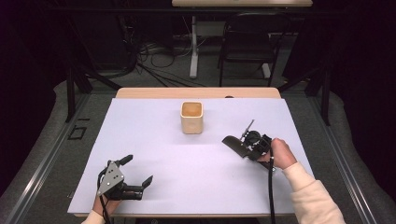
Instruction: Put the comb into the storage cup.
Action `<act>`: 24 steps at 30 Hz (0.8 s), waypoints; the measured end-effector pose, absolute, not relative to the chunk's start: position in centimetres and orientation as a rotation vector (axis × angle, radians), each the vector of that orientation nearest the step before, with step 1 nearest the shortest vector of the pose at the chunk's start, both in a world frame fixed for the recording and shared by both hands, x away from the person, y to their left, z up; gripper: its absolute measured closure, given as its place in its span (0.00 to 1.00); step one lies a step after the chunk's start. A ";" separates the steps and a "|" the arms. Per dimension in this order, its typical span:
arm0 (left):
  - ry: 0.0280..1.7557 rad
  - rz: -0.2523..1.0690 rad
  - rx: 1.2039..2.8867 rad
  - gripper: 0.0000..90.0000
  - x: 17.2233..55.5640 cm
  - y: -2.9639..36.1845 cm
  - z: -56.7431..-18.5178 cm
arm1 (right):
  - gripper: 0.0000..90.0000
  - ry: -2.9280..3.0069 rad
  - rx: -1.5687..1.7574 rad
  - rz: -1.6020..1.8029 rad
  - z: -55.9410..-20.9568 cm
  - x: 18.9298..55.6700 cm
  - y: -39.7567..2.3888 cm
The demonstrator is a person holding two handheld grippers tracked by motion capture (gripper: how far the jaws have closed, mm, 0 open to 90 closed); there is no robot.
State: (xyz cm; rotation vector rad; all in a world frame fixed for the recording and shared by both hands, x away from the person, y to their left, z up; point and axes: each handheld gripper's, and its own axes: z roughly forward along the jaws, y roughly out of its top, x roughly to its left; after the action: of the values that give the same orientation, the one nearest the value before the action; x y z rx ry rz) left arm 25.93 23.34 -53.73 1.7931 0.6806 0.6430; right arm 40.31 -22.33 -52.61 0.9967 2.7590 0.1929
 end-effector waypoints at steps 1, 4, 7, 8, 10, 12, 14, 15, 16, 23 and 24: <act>0.681 0.643 1.794 0.00 25.9 23.3 -53.7 | 0.76 2.760 1.003 0.194 -52.6 40.3 -22.3; 0.685 0.644 1.789 0.00 25.9 23.3 -53.7 | 0.78 2.762 1.021 0.210 -52.7 40.4 -22.4; 0.685 0.643 1.790 0.00 25.9 23.3 -53.7 | 0.79 2.764 1.031 0.202 -52.6 40.4 -22.4; 0.685 0.644 1.790 0.00 25.9 23.3 -53.7 | 0.79 2.758 1.054 0.212 -52.5 40.4 -22.5; 0.684 0.644 1.789 0.00 25.9 23.3 -53.7 | 0.80 2.750 1.068 0.238 -52.5 40.4 -22.7; 0.684 0.644 1.789 0.00 25.9 23.4 -53.7 | 0.80 2.746 1.080 0.263 -52.4 40.4 -22.9; 0.686 0.644 1.790 0.00 25.9 23.3 -53.7 | 0.80 2.732 1.105 0.304 -52.3 40.3 -23.1; 0.685 0.644 1.790 0.00 25.9 23.3 -53.7 | 0.80 2.731 1.100 0.309 -52.2 40.2 -23.1; 0.685 0.645 1.789 0.00 25.9 23.3 -53.7 | 0.80 2.722 1.120 0.333 -52.1 40.1 -23.2; 0.683 0.646 1.790 0.00 25.9 23.4 -53.7 | 0.80 2.703 1.112 0.421 -51.3 39.4 -23.4; 0.682 0.645 1.791 0.00 25.9 23.4 -53.7 | 0.79 2.696 1.124 0.443 -51.3 39.3 -23.4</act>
State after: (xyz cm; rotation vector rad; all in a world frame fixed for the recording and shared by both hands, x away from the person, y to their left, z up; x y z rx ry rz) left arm 25.93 23.39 -53.70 1.7911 0.6822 0.6449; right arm 39.33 -23.41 -51.30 1.1238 2.6963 0.4432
